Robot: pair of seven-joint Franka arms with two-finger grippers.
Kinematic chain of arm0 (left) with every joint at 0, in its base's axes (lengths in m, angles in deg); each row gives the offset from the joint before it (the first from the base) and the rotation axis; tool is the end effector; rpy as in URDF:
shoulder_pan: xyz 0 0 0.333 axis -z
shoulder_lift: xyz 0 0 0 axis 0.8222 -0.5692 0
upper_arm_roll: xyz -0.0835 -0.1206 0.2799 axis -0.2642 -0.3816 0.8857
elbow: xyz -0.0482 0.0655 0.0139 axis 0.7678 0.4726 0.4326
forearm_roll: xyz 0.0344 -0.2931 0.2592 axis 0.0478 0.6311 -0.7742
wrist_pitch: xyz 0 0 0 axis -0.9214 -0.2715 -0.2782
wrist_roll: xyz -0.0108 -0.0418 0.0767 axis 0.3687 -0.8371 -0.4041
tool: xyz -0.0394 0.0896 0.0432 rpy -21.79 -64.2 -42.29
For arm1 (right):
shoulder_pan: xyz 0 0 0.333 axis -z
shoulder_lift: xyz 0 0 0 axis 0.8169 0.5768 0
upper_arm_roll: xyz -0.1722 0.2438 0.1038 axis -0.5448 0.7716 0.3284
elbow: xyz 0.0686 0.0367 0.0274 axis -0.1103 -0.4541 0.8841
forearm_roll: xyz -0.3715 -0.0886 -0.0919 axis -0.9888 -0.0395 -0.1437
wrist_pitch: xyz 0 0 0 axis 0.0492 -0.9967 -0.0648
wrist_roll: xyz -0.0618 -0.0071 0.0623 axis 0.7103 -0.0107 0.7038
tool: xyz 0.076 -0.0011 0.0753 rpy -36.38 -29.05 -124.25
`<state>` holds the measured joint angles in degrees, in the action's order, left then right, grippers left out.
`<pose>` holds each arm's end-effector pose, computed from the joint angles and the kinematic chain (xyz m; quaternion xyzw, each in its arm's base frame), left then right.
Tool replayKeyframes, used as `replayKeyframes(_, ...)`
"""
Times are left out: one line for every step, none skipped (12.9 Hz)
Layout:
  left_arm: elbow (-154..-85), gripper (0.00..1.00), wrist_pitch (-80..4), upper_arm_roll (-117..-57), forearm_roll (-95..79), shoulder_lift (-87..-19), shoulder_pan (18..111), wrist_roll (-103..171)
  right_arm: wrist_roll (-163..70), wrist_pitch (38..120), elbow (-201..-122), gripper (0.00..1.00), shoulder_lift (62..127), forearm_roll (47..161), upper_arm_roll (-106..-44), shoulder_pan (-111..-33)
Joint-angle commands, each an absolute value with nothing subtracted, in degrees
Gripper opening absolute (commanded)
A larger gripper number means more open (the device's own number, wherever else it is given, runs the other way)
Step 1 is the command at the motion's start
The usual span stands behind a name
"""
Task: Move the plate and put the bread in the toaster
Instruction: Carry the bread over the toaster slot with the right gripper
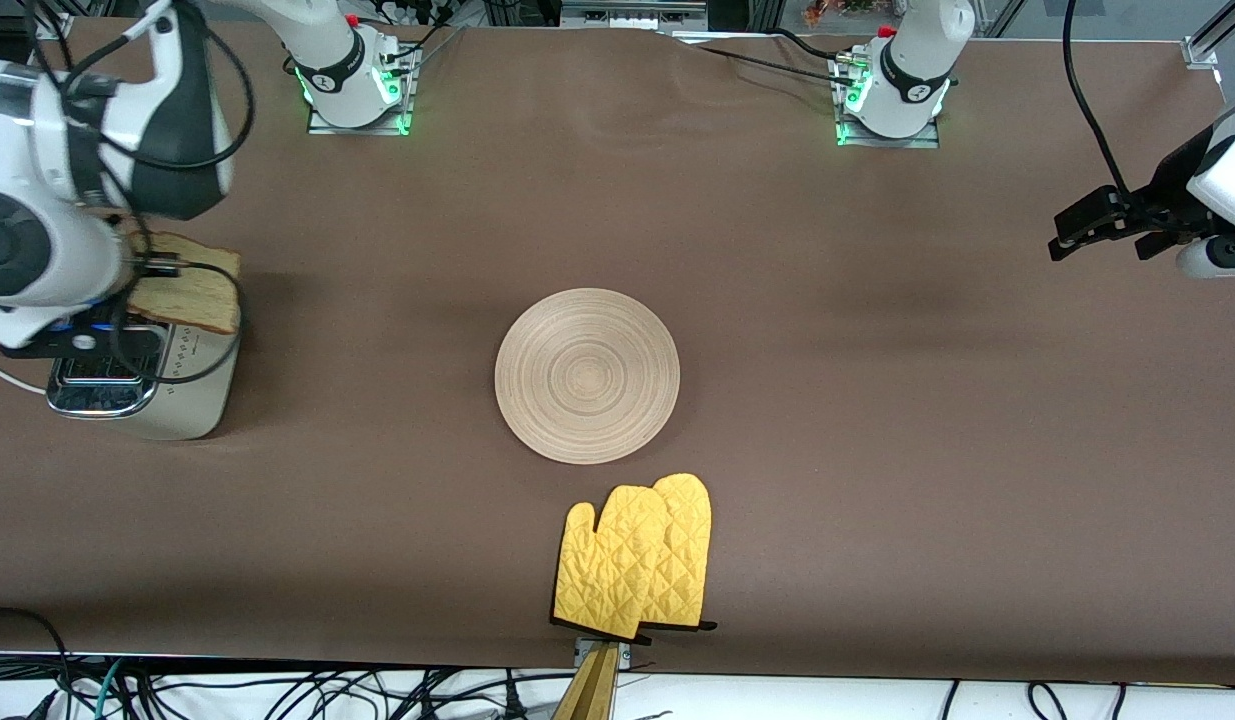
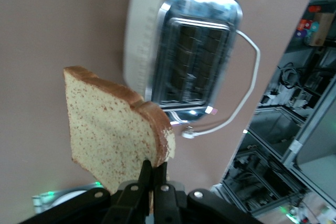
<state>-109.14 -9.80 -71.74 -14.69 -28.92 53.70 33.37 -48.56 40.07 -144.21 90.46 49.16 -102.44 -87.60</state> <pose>0.5580 -0.0176 0.6177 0.9990 0.0357 -0.0181 0.0201 0.6046 0.0093 0.5162 0.9511 0.0446 -0.1959 0.2347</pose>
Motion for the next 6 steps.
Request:
replayKeyframes(-111.0,1.0,-10.8,-72.4,-14.4,-27.4,52.9,33.7,-53.1,42.0,-144.3,0.0,91.8,46.8,-105.0,-85.6)
replayKeyframes(-111.0,1.0,-10.8,-72.4,-14.4,-27.4,52.9,33.7,-54.2,42.8,-144.3,0.0,92.6,45.2,-105.0,-84.1)
replayKeyframes(-111.0,1.0,-10.8,-72.4,-14.4,-27.4,52.9,33.7,-55.2,44.2,-144.3,0.0,93.8,44.3,-104.9,-82.9)
replayKeyframes(-111.1,1.0,-10.8,-72.4,-14.4,-27.4,53.0,33.8,-55.4,45.6,-144.3,0.0,94.6,44.3,-105.0,-81.8)
replayKeyframes(-111.0,1.0,-10.8,-72.4,-14.4,-27.4,53.1,33.7,-55.4,46.8,-144.4,0.0,95.3,44.3,-104.9,-80.8)
replayKeyframes(-111.0,1.0,-10.8,-72.4,-14.4,-27.4,53.1,33.7,-55.4,48.3,-144.4,0.0,96.3,44.3,-104.9,-80.3)
